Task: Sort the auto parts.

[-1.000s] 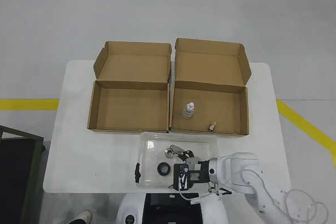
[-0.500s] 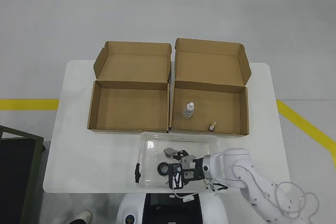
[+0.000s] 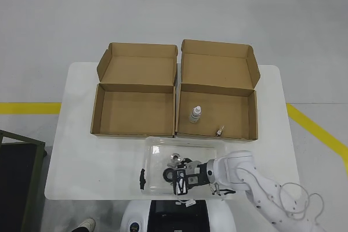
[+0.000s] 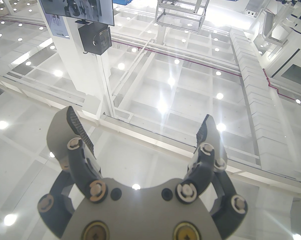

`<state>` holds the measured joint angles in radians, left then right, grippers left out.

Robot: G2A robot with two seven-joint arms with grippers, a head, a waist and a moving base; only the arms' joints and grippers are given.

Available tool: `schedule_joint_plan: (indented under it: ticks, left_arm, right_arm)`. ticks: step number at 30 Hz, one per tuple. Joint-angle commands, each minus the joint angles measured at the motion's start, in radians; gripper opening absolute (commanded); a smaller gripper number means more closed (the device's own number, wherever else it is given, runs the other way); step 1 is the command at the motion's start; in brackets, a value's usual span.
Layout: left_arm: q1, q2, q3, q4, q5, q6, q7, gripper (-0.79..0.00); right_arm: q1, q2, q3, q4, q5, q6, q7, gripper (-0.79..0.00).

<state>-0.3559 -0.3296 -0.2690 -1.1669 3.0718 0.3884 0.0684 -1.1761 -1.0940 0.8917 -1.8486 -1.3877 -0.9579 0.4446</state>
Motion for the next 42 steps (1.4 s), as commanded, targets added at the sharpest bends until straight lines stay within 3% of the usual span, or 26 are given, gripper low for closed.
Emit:
schedule_joint_plan:
  ticks: [1,16,22,25,28,29,30,42]
  left_arm:
    - [0.000,0.000,0.000,0.000,0.000,0.000,0.000,0.000]
    - [0.000,0.000,0.000,0.000,0.000,0.000,0.000,0.000]
    - [0.000,0.000,0.000,0.000,0.000,0.000,0.000,0.000]
    - [0.000,0.000,0.000,0.000,0.000,0.000,0.000,0.000]
    - [0.000,0.000,0.000,0.000,0.000,0.000,0.000,0.000]
    - [0.000,0.000,0.000,0.000,0.000,0.000,0.000,0.000]
    - [0.000,0.000,0.000,0.000,0.000,0.000,0.000,0.000]
    - [0.000,0.000,0.000,0.000,0.000,0.000,0.000,0.000]
  right_arm:
    - [0.005,-0.001,-0.006,0.006,-0.002,-0.001,0.002,-0.394]
    - [0.055,-0.014,-0.067,0.086,-0.009,0.022,0.001,-0.369]
    - [0.069,-0.019,-0.082,0.111,-0.003,0.035,-0.008,-0.403]
    - [0.072,-0.020,-0.084,0.115,0.001,0.041,-0.017,-0.480]
    - [0.074,-0.020,-0.084,0.108,0.004,0.043,-0.023,-0.659]
    - [0.074,-0.020,-0.084,0.104,0.006,0.042,-0.024,-0.760]
    - [0.073,-0.019,-0.083,0.098,0.007,0.040,-0.022,-0.785]
    - [0.034,-0.005,-0.031,-0.008,0.103,0.071,0.024,-0.785]
